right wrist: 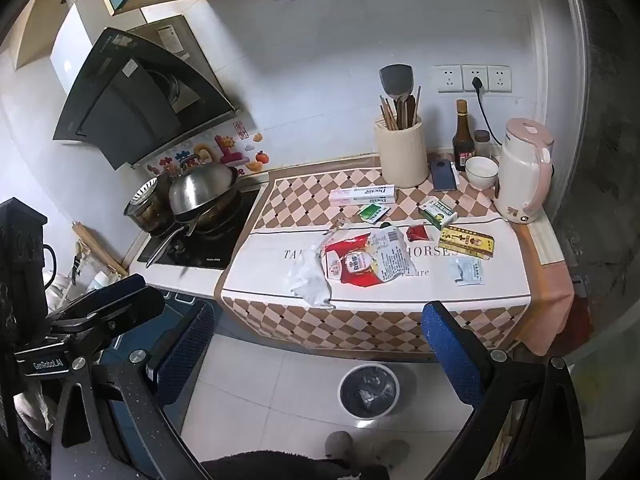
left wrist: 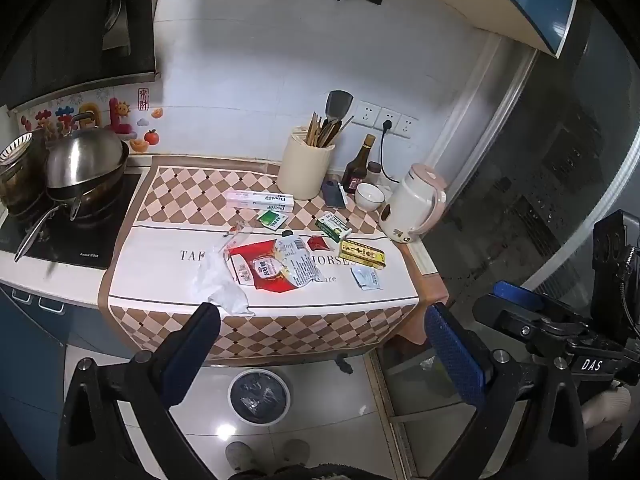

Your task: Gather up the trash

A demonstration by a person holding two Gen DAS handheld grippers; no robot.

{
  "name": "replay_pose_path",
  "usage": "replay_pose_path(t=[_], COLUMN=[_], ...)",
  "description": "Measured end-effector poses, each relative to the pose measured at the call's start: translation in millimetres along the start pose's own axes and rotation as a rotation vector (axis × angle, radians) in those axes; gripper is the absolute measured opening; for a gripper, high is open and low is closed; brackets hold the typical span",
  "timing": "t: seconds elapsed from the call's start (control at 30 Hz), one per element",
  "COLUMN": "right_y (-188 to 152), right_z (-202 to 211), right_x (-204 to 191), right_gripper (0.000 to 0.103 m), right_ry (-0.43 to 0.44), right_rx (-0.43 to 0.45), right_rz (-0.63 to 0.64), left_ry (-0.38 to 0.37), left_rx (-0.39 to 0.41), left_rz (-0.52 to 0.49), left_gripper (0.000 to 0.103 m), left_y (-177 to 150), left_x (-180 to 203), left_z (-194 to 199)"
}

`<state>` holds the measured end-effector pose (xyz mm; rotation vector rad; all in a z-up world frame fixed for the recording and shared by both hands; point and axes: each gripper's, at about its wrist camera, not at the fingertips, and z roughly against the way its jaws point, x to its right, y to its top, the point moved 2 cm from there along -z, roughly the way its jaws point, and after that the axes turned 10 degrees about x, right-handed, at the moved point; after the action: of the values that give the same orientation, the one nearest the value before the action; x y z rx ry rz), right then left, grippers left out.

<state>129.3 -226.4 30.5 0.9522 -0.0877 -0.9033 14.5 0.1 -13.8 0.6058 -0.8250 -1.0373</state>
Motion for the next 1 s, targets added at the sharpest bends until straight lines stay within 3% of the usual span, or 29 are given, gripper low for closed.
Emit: replay_pose_path(t=[1.0], right_y=[-2.6], right_z=[-7.3], right_x=[-13.9], right_gripper=[0.103], right_ry=[0.016], right_rx=[-0.002], right_rz=[-0.016], left_ry=[-0.043], left_rx=[-0.007], left_rz=[0.024], left_gripper=[0.103], left_y=[3.1], left_x=[3.3], left_z=[-4.4])
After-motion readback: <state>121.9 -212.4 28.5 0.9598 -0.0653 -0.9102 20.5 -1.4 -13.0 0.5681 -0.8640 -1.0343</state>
